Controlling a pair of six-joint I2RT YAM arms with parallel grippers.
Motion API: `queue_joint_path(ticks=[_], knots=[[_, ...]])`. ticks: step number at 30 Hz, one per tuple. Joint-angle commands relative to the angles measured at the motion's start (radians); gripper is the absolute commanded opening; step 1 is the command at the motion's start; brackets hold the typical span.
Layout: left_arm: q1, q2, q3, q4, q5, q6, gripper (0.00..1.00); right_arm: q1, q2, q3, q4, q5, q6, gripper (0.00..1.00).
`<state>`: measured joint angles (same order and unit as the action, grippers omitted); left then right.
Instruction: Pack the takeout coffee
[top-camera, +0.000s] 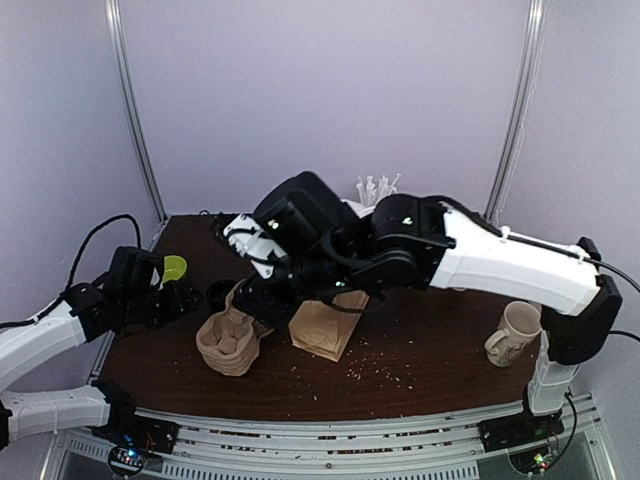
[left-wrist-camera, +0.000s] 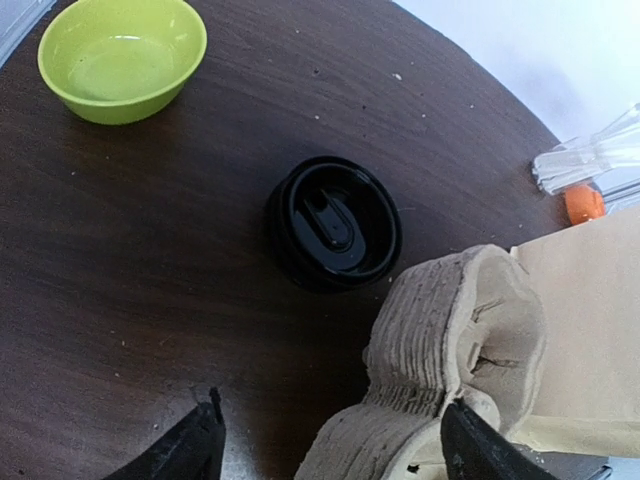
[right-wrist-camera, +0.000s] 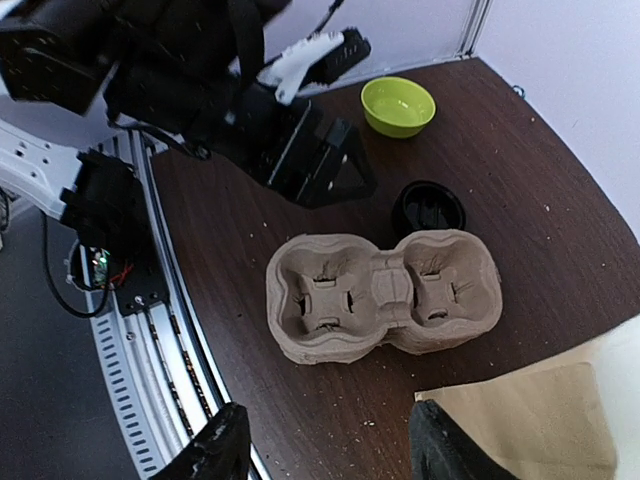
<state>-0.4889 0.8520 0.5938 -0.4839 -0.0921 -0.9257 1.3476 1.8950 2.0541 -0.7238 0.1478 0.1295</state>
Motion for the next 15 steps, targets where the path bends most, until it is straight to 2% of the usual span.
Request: queue_joint_path(ticks=[1,10,15], knots=[[0.052,-0.084,-0.062,0.140,0.120,-0.027,0.77,0.004,0.101,-0.004,0.050,0.023,-0.032,0.55],[0.059,-0.226,-0.143,0.094,0.089,-0.051,0.76,0.007,0.332,0.163,-0.005,-0.014,-0.076,0.51],[0.059,-0.277,-0.168,0.038,0.095,-0.079,0.74,0.006,0.404,0.229,0.008,-0.046,-0.067,0.51]])
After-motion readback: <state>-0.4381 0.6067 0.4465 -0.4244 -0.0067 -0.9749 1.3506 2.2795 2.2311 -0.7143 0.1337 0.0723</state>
